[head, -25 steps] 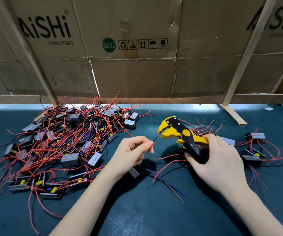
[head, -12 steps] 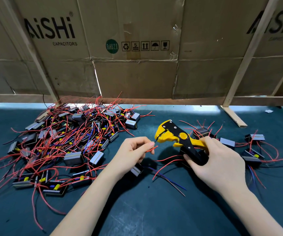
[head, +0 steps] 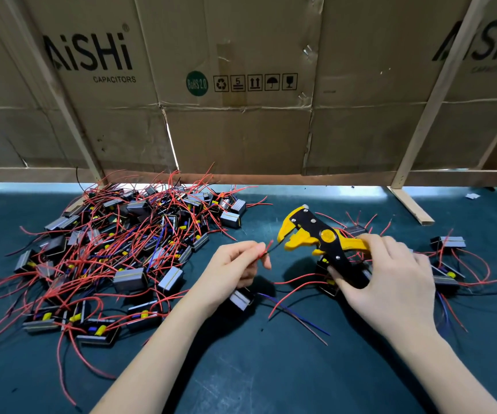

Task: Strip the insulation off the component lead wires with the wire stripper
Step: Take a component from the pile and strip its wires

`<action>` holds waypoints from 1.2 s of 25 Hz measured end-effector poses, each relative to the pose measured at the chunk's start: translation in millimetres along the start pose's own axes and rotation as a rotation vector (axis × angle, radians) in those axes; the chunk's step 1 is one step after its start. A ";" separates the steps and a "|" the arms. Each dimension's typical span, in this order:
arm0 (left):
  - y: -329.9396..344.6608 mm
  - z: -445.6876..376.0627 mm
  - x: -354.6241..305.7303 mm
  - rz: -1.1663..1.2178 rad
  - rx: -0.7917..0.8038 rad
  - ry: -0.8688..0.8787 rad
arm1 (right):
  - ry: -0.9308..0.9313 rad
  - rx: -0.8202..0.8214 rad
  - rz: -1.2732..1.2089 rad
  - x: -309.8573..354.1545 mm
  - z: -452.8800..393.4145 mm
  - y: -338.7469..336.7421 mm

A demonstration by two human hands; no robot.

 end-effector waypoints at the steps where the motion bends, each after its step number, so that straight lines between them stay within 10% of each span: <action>1: -1.4 -0.6 -0.2 0.022 -0.019 -0.026 | 0.034 -0.010 -0.020 -3.0 -0.9 -0.7; 7: -26.1 13.7 -12.3 -0.783 -0.139 0.035 | 0.247 -0.041 -0.229 -22.4 -7.1 -12.9; 11: -25.8 13.8 -0.5 -0.751 -0.020 -0.115 | 0.294 -0.073 -0.329 -22.9 -8.9 -18.7; 22: 49.4 14.8 -25.4 -1.100 -0.073 0.369 | 0.248 -0.047 -0.373 -11.4 -6.1 -18.1; 26: -46.3 25.4 -41.1 -1.571 -0.527 -0.077 | 0.250 -0.051 -0.378 -12.0 -6.3 -20.5; 30: -99.6 38.1 -13.4 -1.614 -0.272 -0.593 | 0.264 -0.039 -0.381 -9.8 -6.2 -19.1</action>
Point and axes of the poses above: each hand's wrist, its own z-axis away from the middle knuckle, its own y-axis out of the palm, x = y × z, the point moved 6 cm from there along -z, towards the middle knuckle, and after that the axes turned 14 degrees about -z, right-handed, at the moved point
